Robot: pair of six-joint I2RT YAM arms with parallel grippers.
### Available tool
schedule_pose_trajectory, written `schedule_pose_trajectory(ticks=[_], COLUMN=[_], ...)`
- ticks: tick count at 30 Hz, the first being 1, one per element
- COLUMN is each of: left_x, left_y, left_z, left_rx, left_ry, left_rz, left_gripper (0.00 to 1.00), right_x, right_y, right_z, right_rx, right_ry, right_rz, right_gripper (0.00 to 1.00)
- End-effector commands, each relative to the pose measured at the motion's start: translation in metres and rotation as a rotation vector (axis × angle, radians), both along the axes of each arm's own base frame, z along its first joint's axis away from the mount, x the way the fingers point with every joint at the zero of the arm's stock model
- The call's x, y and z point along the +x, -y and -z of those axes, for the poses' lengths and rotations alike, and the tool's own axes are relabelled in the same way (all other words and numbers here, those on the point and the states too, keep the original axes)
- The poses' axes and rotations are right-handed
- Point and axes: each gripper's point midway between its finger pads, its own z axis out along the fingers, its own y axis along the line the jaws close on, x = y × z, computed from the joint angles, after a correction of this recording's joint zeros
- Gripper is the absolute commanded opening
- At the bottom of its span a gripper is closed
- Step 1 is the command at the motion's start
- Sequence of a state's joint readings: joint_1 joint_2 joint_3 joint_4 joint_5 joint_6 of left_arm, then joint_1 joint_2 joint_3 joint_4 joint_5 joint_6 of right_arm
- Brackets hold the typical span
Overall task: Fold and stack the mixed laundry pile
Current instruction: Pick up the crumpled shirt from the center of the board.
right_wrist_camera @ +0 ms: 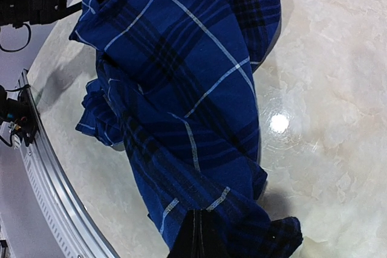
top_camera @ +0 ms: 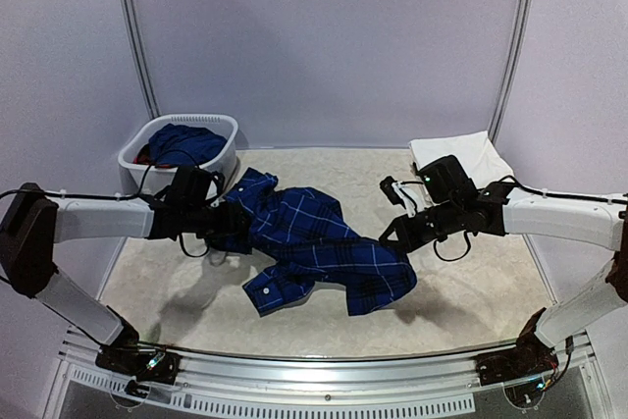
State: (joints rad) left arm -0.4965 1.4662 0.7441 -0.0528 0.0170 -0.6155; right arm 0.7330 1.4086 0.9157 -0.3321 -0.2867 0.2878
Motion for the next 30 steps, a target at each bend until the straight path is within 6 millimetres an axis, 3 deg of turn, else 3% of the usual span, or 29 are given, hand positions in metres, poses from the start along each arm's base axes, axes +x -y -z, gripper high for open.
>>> schedule_pose_trajectory(ticks=[1, 3, 5, 6, 9, 15, 21, 25, 30], left_x=[0.007, 0.005, 0.003, 0.002, 0.001, 0.005, 0.009, 0.009, 0.003], left_y=[0.004, 0.003, -0.001, -0.002, 0.000, 0.009, 0.023, 0.021, -0.002], left_z=[-0.016, -0.021, -0.028, -0.031, -0.031, -0.010, -0.001, -0.002, 0.002], left_rx=[-0.092, -0.110, -0.117, -0.122, -0.150, -0.187, -0.242, -0.210, -0.111], left_ry=[0.063, 0.078, 0.098, 0.105, 0.108, 0.057, 0.032, 0.040, 0.042], left_rz=[-0.011, -0.021, -0.039, -0.046, -0.045, -0.050, -0.034, -0.049, -0.127], left_gripper=[0.67, 0.67, 0.68, 0.68, 0.66, 0.63, 0.59, 0.68, 0.78], right_x=[0.001, 0.000, 0.000, 0.000, -0.001, -0.003, -0.002, -0.002, -0.001], right_y=[-0.003, -0.002, -0.003, -0.003, -0.008, -0.015, -0.019, -0.019, -0.019], right_z=[-0.007, -0.010, -0.011, -0.012, -0.013, -0.003, 0.000, 0.002, 0.002], right_rx=[0.021, 0.023, 0.030, 0.034, 0.052, 0.051, 0.043, 0.038, 0.032], right_ry=[0.021, 0.027, 0.027, 0.028, 0.020, -0.007, -0.013, -0.015, -0.013], right_rz=[0.000, 0.004, 0.001, -0.001, -0.013, -0.034, -0.036, -0.035, -0.034], right_gripper=[0.03, 0.18, 0.46, 0.53, 0.57, 0.64, 0.67, 0.67, 0.67])
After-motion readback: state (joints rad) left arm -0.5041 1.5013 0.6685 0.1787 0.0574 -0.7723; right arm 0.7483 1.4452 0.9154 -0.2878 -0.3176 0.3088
